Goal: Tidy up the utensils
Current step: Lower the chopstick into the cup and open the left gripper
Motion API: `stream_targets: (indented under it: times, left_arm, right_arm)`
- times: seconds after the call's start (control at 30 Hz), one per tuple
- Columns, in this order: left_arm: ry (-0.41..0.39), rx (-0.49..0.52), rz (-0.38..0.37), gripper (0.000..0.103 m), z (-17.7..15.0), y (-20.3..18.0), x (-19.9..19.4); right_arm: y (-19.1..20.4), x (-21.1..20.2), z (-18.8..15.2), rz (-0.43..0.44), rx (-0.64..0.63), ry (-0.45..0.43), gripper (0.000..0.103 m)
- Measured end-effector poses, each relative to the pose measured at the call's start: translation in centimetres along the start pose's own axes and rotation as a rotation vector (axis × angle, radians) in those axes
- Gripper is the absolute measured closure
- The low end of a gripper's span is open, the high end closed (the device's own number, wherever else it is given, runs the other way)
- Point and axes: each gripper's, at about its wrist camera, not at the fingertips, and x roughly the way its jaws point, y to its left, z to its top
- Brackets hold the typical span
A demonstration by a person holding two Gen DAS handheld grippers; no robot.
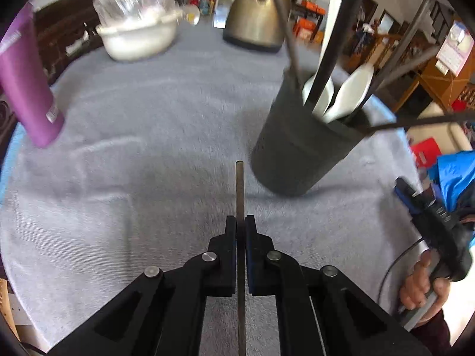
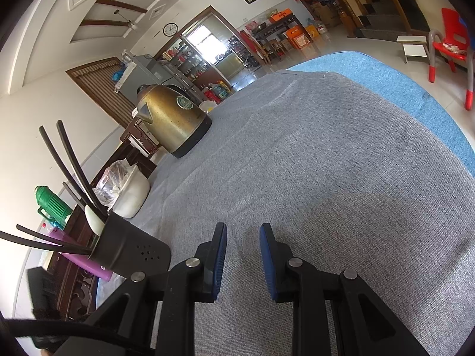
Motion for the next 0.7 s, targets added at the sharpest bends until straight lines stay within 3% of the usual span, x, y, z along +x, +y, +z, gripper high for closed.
stream_targets:
  times: [0.43,0.57,0.7]
  left_arm:
    - [-0.481,0.051,-0.083,0.098,2.7,-5.1,-17.8]
    - [-0.586,0.106,-0.054,0.098,5.0,-7.4,-20.8]
    - [-0.633,0.145,-0.036,0.098,7.0,-8.8,-21.9]
  right_arm:
    - [0.0,0.0,0.0,0.001,0.005,0.001,0.077]
    - [0.0,-0.1,-0.1,0.004,0.008,-0.001,0.077]
    - [0.0,-0.2,-0.1,0.006,0.01,-0.002,0.077]
